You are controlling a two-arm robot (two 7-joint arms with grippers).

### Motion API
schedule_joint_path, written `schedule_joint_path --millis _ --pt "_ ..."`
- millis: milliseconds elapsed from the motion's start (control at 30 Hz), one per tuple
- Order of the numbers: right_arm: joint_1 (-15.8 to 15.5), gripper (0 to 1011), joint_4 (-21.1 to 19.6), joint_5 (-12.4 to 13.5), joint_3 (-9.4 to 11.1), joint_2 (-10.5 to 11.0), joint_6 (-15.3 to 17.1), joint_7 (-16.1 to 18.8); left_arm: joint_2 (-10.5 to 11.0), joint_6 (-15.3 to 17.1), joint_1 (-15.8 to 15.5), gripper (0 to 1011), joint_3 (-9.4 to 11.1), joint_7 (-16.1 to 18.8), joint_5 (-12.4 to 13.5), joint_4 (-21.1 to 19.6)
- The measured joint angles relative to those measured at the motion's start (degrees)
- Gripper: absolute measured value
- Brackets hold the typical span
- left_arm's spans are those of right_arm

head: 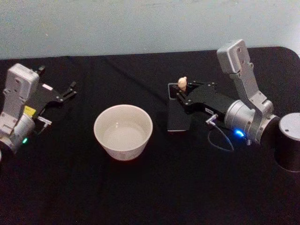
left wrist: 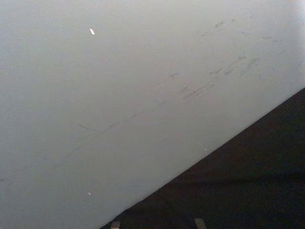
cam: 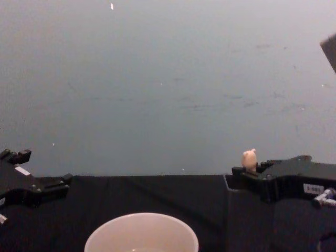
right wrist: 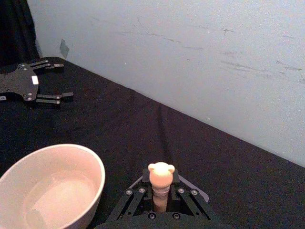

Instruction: Pick up the stirring spoon with one hand, stir inside the cup, then place it back in its original position.

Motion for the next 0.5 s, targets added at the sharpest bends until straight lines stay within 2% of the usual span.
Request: schedule_joint_path --millis 233,300,433,500 --pt "0.04 233 -0.06 0.14 0.02 0.03 0.00 0.01 0.00 0.00 0.00 1001 0.00 0.00 0.00 0.00" --pt "0.04 313 -0.07 0.18 0.03 0.04 -0.01 0.01 0.00 0.00 0.00 1001 0.00 0.00 0.00 0.00" --pt "0.04 390 -0.10 0.24 0.05 0.06 -0.02 0.02 0.00 0.00 0.00 1001 0.00 0.00 0.00 0.00" --pt "0.04 492 -0.11 0.27 0.07 0.07 -0.03 0.04 0.00 0.00 0.00 1001 0.00 0.00 0.00 0.00"
